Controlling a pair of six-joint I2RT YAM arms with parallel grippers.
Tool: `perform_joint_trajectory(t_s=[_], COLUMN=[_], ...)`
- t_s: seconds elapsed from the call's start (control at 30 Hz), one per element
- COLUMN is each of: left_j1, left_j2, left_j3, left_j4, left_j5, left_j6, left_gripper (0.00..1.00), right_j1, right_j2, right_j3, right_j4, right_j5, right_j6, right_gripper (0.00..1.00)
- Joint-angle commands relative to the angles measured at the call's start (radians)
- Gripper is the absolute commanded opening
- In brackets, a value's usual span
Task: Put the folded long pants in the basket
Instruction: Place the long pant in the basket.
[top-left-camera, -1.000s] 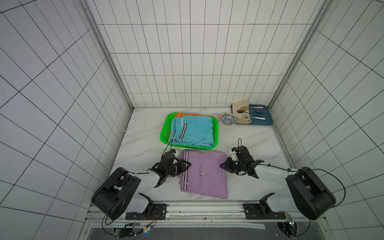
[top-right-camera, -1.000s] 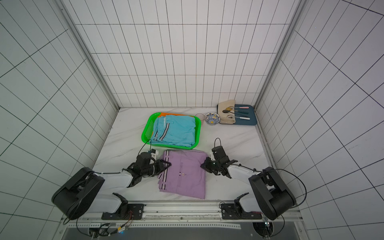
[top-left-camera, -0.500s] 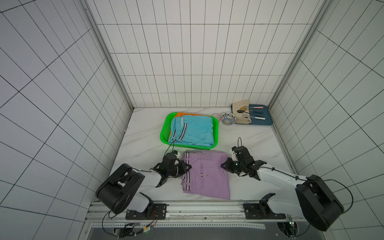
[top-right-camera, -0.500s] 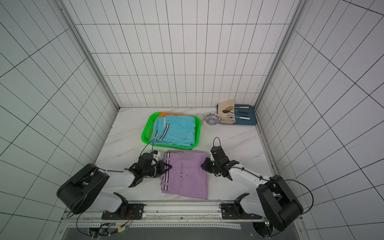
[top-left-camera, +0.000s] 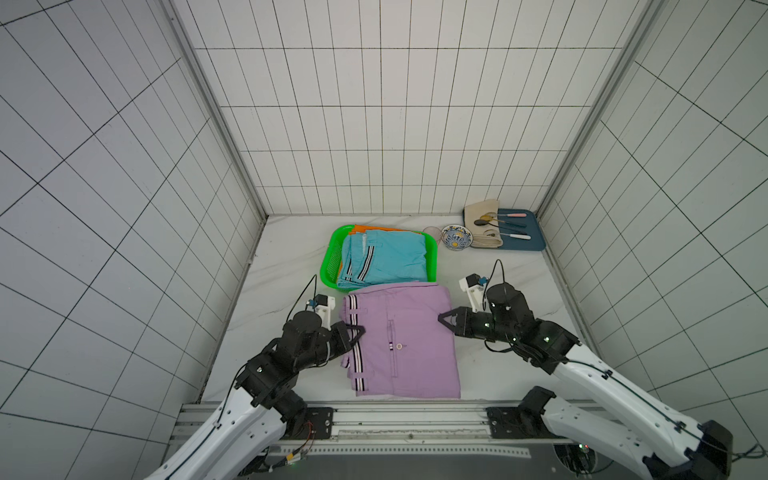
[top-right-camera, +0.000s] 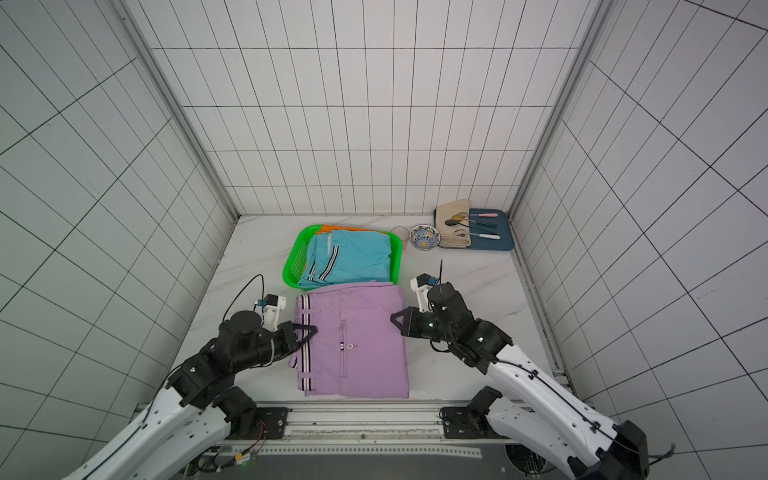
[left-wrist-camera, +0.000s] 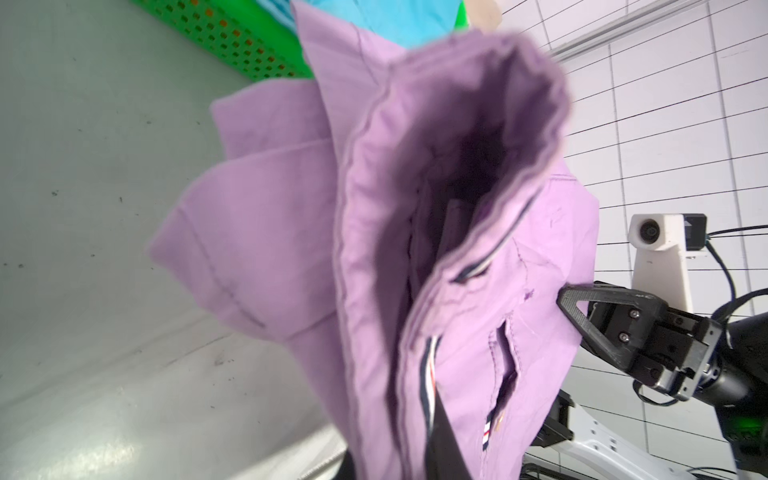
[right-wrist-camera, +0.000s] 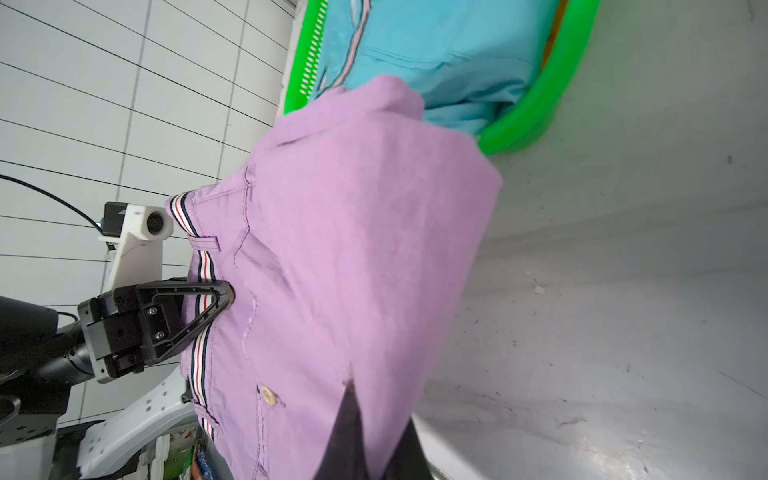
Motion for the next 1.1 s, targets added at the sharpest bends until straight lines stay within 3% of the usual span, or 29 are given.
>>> perform_joint_trajectory(t_s=[0.0,0.2,0.4,0.5,0.6,0.77,1.07], left_j1=[0.036,0.089,0.249,0.341,0.41,0.452,0.556], left_j2=[0.025,0.266,0.527,0.663,0.78,0.988,1.456], left_j3=[0.176,0.463,0.627,0.715,0.79,0.929,1.06], left_j4=[-0.231,-0.282,-0.24,-0.232,-0.207,-0.192,-0.14], left_j5=[-0.118,-0.089,0.03,0.105,0.152,0.15,0.343], left_j6=[0.069,0.181,0.248,0.27,0.286,0.313,0.283], left_gripper=[0.0,0.0,0.0,0.0,0.0,0.0,0.0], right_j1=[-0.016,-0.017,-0.031,-0.082,-0.126,-0.195,-0.305], right_j2=[-0.006,0.134,0.338,0.454,0.553,0.714,1.03], right_j3=[0.152,0.446,0.682,0.775,0.834,0.914,0.939], right_j4=[-0.173,-0.305,-0.37,-0.366,-0.332,-0.256,-0.119], right_j5=[0.139,0.216,0.308,0.282,0.271,0.216,0.103], right_j6=[-0.051,-0.144,-0.222,-0.242,-0.257,-0.273,-0.266], right_gripper=[0.0,0.0,0.0,0.0,0.0,0.0,0.0])
